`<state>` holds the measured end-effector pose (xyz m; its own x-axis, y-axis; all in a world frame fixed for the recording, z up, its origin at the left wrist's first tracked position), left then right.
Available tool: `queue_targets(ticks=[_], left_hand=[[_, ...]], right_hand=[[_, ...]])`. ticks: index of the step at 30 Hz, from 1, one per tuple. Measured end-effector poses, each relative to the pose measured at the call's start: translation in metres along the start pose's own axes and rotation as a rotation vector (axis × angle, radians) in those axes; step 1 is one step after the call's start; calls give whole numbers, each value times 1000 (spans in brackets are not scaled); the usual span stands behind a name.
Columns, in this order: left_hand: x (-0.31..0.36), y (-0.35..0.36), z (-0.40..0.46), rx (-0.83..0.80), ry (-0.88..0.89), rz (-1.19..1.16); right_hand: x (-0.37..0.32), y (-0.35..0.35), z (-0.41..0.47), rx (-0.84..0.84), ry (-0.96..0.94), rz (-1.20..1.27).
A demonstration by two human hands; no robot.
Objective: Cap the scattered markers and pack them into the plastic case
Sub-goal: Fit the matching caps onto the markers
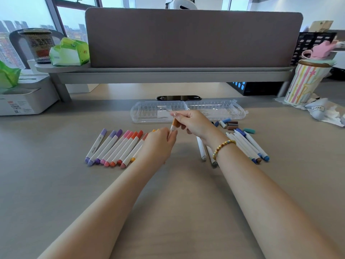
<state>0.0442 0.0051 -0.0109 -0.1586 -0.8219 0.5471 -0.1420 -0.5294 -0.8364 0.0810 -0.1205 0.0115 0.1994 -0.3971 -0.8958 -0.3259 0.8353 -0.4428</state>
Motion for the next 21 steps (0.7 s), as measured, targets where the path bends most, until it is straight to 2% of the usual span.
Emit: queue_targets(ticks=[3,5,7,8,11,18,21], left_hand=[[-4,-1,2,-20,-44,66],[-4,-1,0,-126,-103,164],[0,2,-2,-141,-139,306],[-1,6,1,-120,-125,424],[-3,8,5,5,-103,384],[4,5,12,-31,-193,675],[19,8,16,-14,-115,658]], right_hand=[[8,-9,-2,142,36,-11],[18,-21,-5,287,70,-4],[28,-32,-9,380,108,7],[32,-36,-12,403,123,-6],[42,-42,-19,427,143,-60],[57,-60,-31,502,185,-52],[62,-67,-33,535,203,-82]])
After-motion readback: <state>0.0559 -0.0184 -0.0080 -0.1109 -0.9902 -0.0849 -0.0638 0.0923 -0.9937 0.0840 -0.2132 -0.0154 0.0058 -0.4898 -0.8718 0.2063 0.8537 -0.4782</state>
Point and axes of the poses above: each hand's wrist, its own z-axis towards the middle knuckle, its own y-axis out of the palm, x = y × z, the point moved 2 cm from there along z, towards the middle knuckle, and after that the axes turned 13 degrees about -x, right-handed, at the moved point
